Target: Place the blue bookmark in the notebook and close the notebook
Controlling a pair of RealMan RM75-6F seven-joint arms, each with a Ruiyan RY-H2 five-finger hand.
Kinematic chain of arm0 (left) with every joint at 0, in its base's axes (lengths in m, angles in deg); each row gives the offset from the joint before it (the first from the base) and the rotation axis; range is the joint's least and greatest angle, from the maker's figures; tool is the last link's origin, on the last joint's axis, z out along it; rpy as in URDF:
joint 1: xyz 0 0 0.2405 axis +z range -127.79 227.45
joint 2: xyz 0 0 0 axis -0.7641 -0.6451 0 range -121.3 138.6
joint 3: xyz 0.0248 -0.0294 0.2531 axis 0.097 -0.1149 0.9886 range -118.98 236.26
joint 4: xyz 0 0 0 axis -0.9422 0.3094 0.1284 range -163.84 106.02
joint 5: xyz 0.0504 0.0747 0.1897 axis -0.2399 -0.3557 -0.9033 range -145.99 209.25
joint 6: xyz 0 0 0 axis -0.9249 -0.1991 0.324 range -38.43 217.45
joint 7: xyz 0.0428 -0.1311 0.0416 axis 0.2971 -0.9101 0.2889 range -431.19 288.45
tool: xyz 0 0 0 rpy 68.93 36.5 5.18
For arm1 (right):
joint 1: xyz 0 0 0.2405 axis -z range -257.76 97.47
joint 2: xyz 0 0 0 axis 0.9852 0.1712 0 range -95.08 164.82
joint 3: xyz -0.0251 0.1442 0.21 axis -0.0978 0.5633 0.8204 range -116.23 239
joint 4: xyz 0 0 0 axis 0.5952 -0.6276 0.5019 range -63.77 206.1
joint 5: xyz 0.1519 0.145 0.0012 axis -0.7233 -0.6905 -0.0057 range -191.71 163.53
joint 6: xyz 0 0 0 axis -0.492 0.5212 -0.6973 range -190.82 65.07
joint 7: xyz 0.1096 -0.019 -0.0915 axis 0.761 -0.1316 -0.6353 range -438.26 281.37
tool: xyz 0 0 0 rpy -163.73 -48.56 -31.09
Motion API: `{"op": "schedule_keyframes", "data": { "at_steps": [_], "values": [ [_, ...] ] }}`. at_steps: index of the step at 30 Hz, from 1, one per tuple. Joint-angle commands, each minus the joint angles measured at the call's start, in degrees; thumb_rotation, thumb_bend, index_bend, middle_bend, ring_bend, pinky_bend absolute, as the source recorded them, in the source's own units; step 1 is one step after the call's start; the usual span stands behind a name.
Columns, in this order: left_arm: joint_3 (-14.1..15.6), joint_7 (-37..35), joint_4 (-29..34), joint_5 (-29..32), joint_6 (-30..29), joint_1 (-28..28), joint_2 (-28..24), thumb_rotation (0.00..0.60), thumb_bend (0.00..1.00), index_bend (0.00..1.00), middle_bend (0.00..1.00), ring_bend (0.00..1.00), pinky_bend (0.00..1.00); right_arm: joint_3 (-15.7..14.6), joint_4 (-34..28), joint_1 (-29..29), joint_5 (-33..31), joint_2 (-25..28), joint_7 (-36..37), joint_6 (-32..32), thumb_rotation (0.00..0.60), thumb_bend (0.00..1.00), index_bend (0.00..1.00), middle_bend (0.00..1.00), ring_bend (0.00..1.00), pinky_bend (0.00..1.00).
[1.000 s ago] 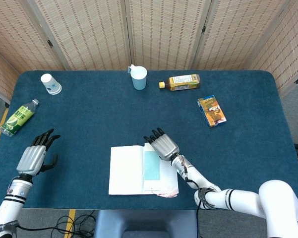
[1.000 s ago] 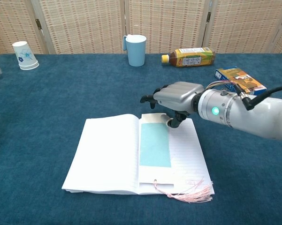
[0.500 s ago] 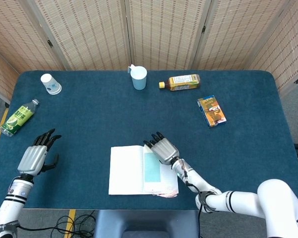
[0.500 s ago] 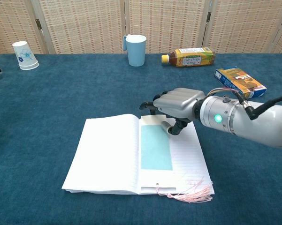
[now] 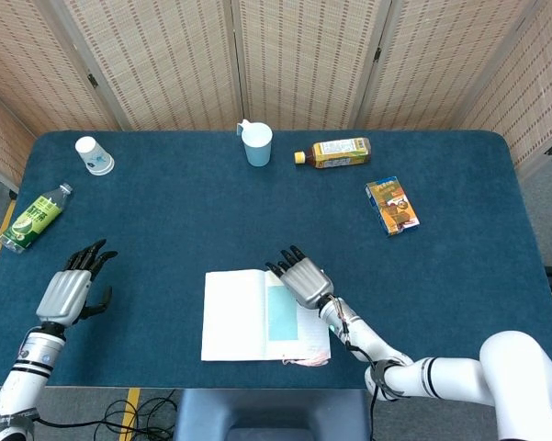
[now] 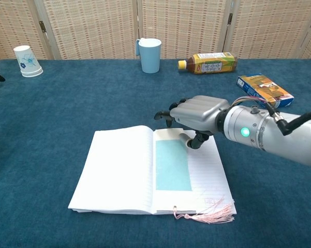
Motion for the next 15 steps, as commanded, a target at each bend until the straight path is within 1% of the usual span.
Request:
{"op": "schedule_keyframes", "data": {
  "at_steps": [1,2,4,6,11,13,15],
  "values": [
    [0.0,-0.1,-0.1,0.0,0.0,0.1,-0.1,0.6,0.57,0.16,0.0,0.0,0.11,0.0,-1.3,0.6,1.8,0.7,1.0,-1.9,0.6,0.45,0.0,0.14,0.0,0.01],
    [0.0,-0.2,-0.1,0.0,0.0,0.1,-0.1,0.6,0.57,0.16,0.0,0.0,0.11,-0.2,-2.1,0.9,2.8,1.2,1.4,-2.4,0.6,0.4,0.0,0.13,0.0,0.01],
    [0.0,-0.3,-0.1,-0.1,0.0,0.1,-0.2,0.6,0.57,0.16,0.0,0.0,0.11,-0.7,-4.0,1.4,5.3,2.4,2.1,-3.7,0.6,0.34,0.0,0.13,0.0,0.01],
    [0.0,-0.4,-0.1,-0.2,-0.1,0.2,-0.3,0.6,0.57,0.16,0.0,0.0,0.11,-1.7,-6.3,2.3,8.2,4.0,2.8,-5.1,0.6,0.29,0.0,0.13,0.0,0.01],
    [-0.1,-0.5,0.0,-0.3,-0.3,0.3,-0.3,0.6,0.57,0.16,0.0,0.0,0.11,-4.4,-10.5,4.6,13.5,7.3,4.5,-7.6,0.6,0.28,0.0,0.16,0.0,0.01],
    [-0.1,-0.5,0.1,-0.4,-0.3,0.3,-0.3,0.6,0.57,0.16,0.0,0.0,0.11,-5.5,-11.3,5.5,15.8,7.8,5.4,-8.3,0.6,0.28,0.0,0.17,0.0,0.01],
    [0.0,-0.4,0.2,-0.5,-0.3,0.4,-0.3,0.6,0.57,0.16,0.0,0.0,0.11,-7.3,-11.9,6.3,18.9,8.0,6.5,-8.7,0.6,0.28,0.0,0.2,0.0,0.01]
  ]
}}
